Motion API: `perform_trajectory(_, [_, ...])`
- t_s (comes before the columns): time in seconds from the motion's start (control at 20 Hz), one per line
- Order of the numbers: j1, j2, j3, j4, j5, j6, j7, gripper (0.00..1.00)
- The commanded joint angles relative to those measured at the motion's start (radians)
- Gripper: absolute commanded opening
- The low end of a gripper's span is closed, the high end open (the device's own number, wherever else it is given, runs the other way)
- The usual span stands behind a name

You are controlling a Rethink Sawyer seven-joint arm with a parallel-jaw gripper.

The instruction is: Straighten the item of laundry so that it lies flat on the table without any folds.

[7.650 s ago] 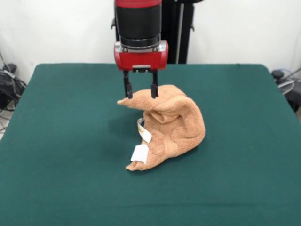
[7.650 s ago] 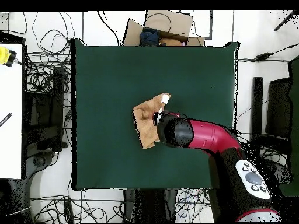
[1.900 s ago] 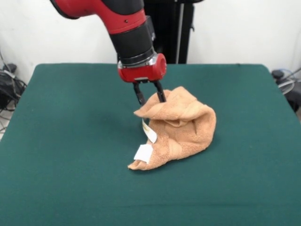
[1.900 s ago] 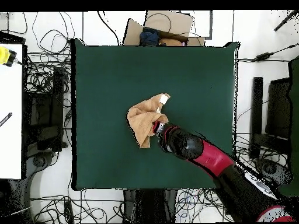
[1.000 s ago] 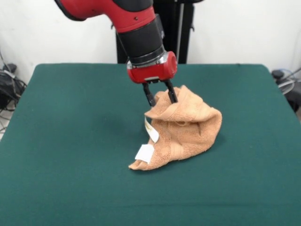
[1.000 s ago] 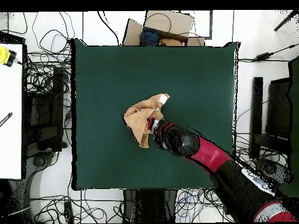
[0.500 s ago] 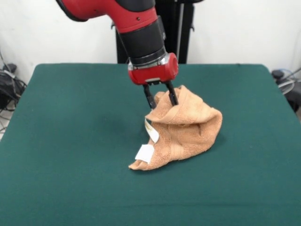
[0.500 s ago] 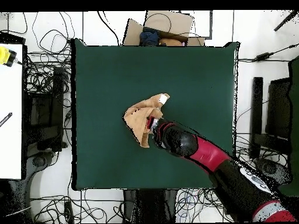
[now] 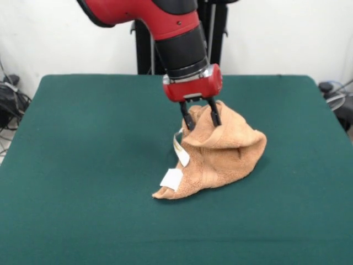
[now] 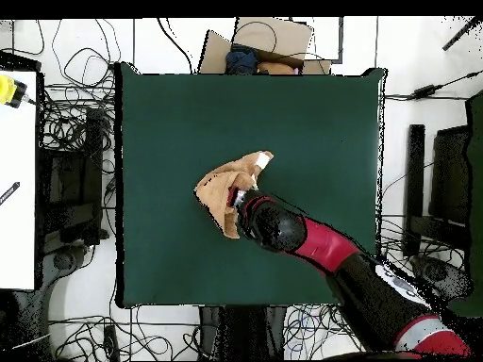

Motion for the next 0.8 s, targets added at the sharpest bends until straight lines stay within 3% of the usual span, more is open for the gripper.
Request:
perform_trajectory(0.05, [0.047, 0.015, -0.016, 0.006, -0.044, -0.068, 0.152, 1.00])
perform_trajectory(0.8, [0.098, 0.000, -0.087, -0.024, -0.044, -0.079, 0.146, 1.00])
